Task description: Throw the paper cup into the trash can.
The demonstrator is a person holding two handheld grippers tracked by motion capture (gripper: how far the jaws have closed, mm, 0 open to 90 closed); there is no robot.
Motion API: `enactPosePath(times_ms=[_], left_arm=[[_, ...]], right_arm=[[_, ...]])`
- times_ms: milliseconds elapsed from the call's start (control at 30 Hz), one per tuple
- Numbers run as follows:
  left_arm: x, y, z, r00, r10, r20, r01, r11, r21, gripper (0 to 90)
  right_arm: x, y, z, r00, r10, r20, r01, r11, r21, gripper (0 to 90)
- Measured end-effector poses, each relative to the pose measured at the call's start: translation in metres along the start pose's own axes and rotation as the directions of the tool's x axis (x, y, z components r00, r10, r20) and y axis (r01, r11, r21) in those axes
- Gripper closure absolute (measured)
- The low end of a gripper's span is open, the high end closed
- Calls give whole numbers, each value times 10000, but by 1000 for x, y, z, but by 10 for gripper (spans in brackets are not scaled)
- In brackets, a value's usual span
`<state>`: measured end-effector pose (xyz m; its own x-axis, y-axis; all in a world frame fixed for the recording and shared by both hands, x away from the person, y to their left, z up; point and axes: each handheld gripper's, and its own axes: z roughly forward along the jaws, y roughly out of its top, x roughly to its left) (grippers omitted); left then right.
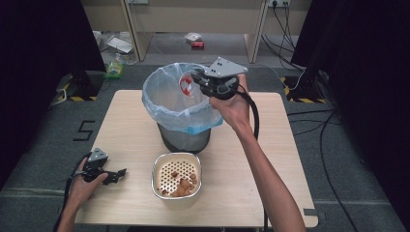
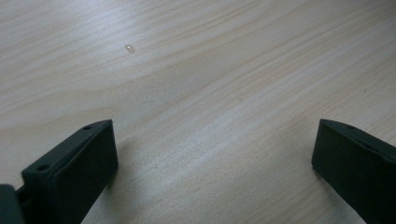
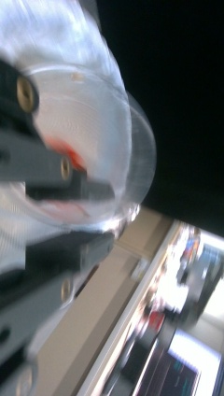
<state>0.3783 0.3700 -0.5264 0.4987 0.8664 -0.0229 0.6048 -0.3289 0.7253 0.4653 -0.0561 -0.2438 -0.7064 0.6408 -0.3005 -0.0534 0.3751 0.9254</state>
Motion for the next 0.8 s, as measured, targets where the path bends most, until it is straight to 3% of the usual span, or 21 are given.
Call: enactPosePath(times_ms=[100, 267, 600, 800], left_arm=[[0, 0, 0, 10000, 1, 0, -1, 10000, -1, 0], [0, 0, 0, 10000, -19, 4, 19, 10000, -9, 0], [0, 0, 0, 10000, -16, 1, 16, 10000, 1, 0], [0, 0, 0, 10000, -18, 4, 18, 10000, 5, 0]], right_arm=[[-5, 0, 3, 9993, 240, 277, -234, 9995, -213, 626], [-14, -3, -10, 9969, 391, 680, -365, 9986, -393, 592], [-41, -35, -49, 9864, 862, 1402, -909, 9955, 270, 551], [-49, -58, -66, 9811, 1053, 1624, -1198, 9894, 821, 498]])
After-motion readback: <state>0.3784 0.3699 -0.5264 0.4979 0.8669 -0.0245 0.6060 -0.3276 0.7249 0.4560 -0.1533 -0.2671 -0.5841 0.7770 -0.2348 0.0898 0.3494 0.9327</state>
